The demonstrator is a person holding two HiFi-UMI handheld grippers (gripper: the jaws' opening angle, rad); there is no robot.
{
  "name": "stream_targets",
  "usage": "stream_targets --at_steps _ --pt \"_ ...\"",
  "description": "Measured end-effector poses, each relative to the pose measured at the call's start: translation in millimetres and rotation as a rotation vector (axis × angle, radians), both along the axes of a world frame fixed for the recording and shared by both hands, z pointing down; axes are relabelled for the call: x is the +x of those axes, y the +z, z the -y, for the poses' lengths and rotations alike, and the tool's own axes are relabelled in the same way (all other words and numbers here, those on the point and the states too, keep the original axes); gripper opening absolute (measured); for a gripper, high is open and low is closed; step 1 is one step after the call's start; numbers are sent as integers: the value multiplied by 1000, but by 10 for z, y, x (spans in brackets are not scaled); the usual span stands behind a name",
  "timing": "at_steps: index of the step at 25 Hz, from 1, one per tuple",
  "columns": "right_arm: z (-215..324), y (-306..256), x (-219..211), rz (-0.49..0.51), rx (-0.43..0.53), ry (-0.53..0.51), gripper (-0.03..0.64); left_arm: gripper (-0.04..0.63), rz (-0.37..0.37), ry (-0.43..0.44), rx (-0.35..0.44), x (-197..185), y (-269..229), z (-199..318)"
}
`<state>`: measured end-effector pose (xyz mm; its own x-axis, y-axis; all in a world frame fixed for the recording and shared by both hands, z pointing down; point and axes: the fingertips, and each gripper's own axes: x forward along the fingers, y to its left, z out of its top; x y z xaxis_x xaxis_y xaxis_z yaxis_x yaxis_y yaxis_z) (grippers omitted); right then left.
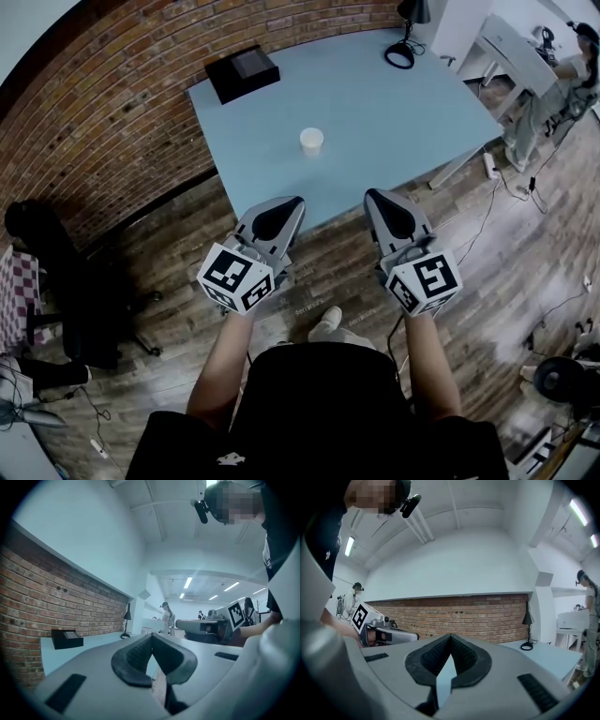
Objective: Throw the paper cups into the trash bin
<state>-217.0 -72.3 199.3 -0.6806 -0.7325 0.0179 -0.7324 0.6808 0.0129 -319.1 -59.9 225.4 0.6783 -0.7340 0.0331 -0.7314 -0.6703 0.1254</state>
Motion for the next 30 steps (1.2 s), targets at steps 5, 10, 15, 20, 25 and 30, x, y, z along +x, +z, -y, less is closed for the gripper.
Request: stream_targets --at_steps 5,10,15,20,25,30 --pt "126 64 208 8 -16 -23 5 8 -18 -34 -9 130 2 156" --pt "204 98 338 15 -29 -29 5 8 -18 -53 -26 223 32 271" --pt "299 132 464 23 -35 -20 5 8 -7 -56 -41 306 96 406" --pt "418 222 565 5 -39 12 5 8 -11 -62 -67 320 216 609" --pt "651 241 663 -2 -39 49 5 9 -9 -56 -74 306 273 912" --pt "925 310 753 -1 -54 75 5 8 9 -32 -86 366 370 1249"
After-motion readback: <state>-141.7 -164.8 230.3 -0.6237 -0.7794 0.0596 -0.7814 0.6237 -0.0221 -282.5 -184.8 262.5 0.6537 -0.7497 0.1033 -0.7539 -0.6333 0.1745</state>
